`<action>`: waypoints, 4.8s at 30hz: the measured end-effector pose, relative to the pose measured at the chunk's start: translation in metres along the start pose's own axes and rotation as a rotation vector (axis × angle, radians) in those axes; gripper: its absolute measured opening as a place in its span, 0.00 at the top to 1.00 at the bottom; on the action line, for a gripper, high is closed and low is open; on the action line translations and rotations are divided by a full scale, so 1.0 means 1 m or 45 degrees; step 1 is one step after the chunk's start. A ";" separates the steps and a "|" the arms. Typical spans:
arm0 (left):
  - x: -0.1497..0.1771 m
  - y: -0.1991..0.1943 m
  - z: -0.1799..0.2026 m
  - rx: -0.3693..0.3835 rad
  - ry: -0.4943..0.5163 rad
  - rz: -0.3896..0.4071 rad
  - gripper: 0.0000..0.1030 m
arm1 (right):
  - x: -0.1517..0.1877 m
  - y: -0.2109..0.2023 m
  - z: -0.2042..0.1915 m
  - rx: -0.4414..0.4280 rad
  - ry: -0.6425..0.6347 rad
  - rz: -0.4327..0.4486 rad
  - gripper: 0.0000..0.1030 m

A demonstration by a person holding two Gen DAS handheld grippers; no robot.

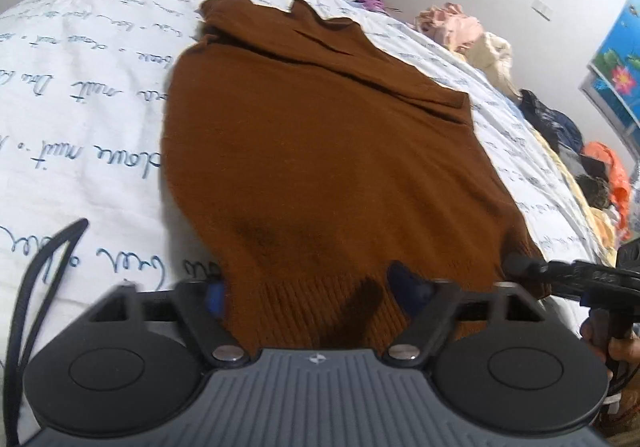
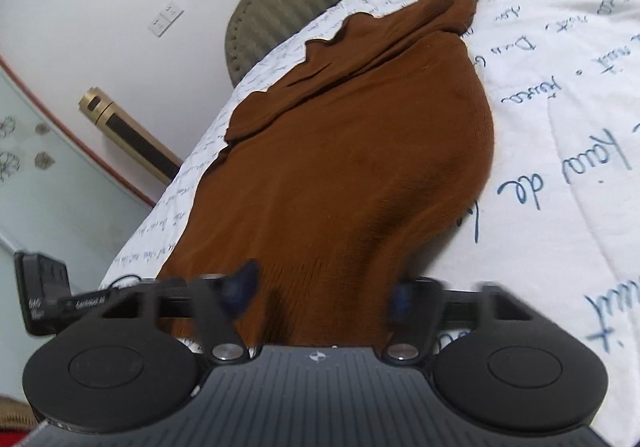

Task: Fold small clothes
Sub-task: 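Grasp the sweater hem with both grippers side by side, then lift the hem with both grippers and fold it toward the collar, then lay the hem on the sweater and open both grippers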

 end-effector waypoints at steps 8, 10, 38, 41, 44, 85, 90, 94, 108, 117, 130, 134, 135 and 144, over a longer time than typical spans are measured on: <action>-0.006 -0.019 -0.016 -0.001 -0.108 0.056 0.95 | 0.003 -0.012 -0.007 0.012 -0.061 0.023 0.82; -0.010 -0.032 -0.010 -0.007 -0.060 0.113 0.95 | 0.004 -0.019 -0.017 0.005 -0.129 0.015 0.82; -0.019 -0.149 0.024 0.066 0.176 0.303 0.96 | 0.030 -0.133 -0.062 -0.177 -0.239 -0.015 0.83; -0.032 -0.138 0.020 0.058 0.143 0.297 0.96 | 0.006 -0.122 -0.058 -0.200 -0.160 0.039 0.82; -0.039 -0.133 0.019 0.047 0.143 0.307 0.96 | -0.014 -0.104 -0.045 -0.214 -0.068 0.054 0.81; -0.214 0.032 -0.016 -0.150 -0.027 0.224 0.96 | -0.197 0.032 0.006 -0.136 0.160 0.281 0.81; -0.227 0.062 -0.022 -0.210 -0.006 0.193 0.96 | -0.212 0.064 0.026 -0.089 0.206 0.268 0.81; -0.237 0.086 -0.027 -0.241 0.007 0.167 0.95 | -0.223 0.086 0.041 -0.066 0.252 0.262 0.81; -0.228 0.160 -0.068 -0.222 -0.198 -0.042 0.94 | -0.226 0.143 0.073 -0.030 0.384 0.133 0.61; -0.231 0.163 -0.093 -0.029 -0.508 -0.105 0.92 | -0.241 0.144 0.074 -0.043 0.401 0.191 0.41; -0.258 0.110 -0.135 -0.351 -0.559 0.250 0.23 | -0.251 0.128 0.080 0.050 0.360 0.329 0.33; -0.263 0.099 -0.121 -0.418 -0.379 0.276 0.22 | -0.246 0.136 0.067 0.057 0.271 0.284 0.29; -0.263 0.098 -0.117 -0.432 -0.341 0.273 0.22 | -0.245 0.138 0.064 0.064 0.253 0.272 0.27; -0.235 0.119 -0.083 -0.463 0.034 0.127 0.22 | -0.232 0.153 0.057 0.235 0.094 0.187 0.15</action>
Point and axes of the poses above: each gripper's, at about its wrist camera, not at the fingertips, and y roughly the way its jaws point, z to its right, x to its underside, the point moved 10 cm from there along y, roughly the way its jaws point, and after that the axes turned 2 degrees about z, right-handed, at the moved point
